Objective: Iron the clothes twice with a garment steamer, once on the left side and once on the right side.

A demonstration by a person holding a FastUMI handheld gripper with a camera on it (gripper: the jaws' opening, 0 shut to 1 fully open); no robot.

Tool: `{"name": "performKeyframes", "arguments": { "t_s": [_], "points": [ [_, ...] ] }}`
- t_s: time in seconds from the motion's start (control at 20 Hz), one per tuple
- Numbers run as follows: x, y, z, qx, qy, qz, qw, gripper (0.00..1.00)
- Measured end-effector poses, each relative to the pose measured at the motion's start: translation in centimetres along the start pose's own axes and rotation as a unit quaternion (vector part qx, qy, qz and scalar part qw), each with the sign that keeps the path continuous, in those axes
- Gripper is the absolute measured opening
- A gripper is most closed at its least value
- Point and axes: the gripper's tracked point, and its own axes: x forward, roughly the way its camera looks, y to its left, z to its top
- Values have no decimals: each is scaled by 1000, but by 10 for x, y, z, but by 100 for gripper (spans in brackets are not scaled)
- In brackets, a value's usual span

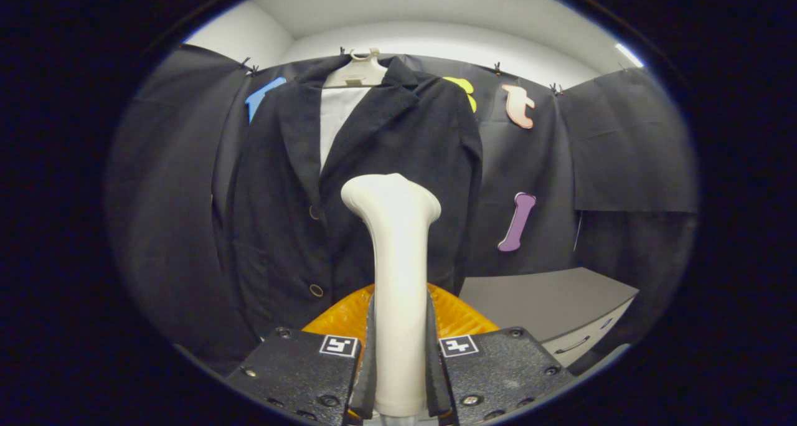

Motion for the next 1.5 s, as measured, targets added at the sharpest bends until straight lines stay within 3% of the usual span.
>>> {"name": "performKeyframes", "arguments": {
  "t_s": [0.75, 1.5],
  "points": [
    [-16, 7, -115, -27, 91, -3, 995, 35],
    [-27, -10, -241, -43, 215, -17, 976, 34]
  ]
}}
